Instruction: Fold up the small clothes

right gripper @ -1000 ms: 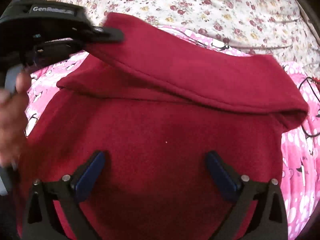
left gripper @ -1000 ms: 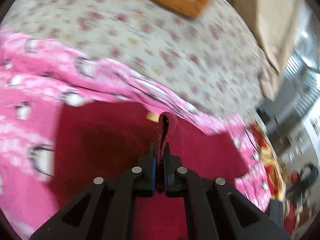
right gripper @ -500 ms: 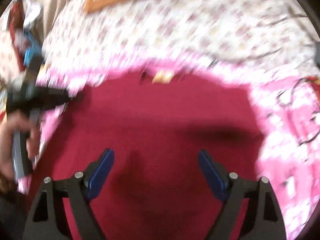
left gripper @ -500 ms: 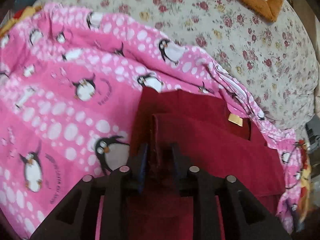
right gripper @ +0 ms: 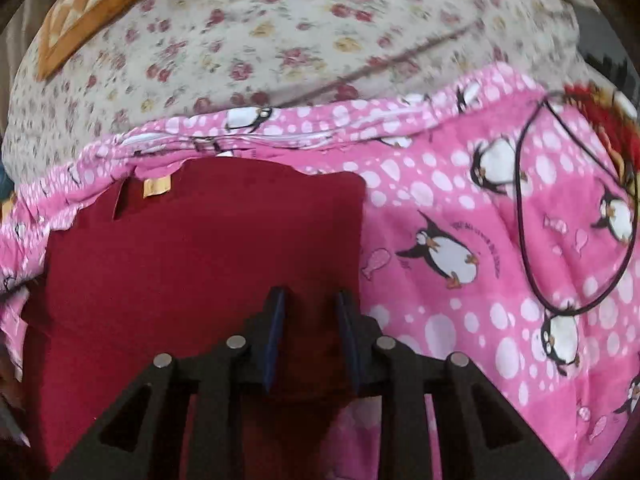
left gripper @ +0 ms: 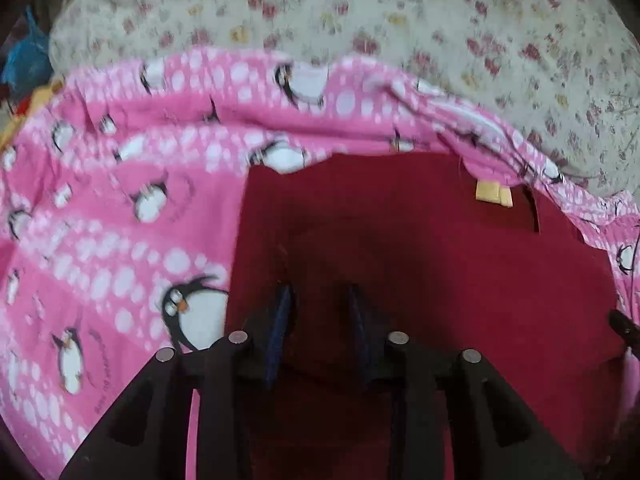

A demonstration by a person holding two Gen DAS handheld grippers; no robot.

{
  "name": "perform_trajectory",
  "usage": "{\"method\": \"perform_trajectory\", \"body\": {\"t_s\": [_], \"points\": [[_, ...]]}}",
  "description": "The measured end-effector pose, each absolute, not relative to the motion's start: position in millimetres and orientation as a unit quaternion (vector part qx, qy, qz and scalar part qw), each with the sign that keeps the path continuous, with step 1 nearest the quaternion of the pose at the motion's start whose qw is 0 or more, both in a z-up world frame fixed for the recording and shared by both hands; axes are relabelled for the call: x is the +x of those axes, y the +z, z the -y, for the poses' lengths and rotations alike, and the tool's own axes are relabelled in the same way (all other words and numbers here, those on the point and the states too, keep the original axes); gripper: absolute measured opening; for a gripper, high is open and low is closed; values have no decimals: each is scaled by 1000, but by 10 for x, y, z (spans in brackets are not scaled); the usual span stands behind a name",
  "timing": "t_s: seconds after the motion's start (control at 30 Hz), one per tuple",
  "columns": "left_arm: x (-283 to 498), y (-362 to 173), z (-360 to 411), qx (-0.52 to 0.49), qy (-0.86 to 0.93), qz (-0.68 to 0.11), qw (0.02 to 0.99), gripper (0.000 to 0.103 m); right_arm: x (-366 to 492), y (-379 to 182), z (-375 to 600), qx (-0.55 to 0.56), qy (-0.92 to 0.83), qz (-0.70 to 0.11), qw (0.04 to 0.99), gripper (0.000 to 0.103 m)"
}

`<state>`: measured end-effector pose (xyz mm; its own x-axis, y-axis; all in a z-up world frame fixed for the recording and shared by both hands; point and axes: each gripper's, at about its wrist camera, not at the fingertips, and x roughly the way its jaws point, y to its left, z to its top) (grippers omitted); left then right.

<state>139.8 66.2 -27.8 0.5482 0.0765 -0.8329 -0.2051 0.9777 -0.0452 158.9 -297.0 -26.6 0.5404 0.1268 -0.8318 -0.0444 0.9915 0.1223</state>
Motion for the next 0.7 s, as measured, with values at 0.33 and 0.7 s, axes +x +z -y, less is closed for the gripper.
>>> {"method": "perform_trajectory", "body": {"t_s": [0.33, 0.7], "points": [[1585, -36, -798, -113, 87, -382, 913, 21, 1758, 207, 2708, 27, 30, -339, 940, 27], [1885, -437, -762, -118, 81, -456, 878, 31, 2292, -474, 2653, 31, 39, -475, 879, 33]]}}
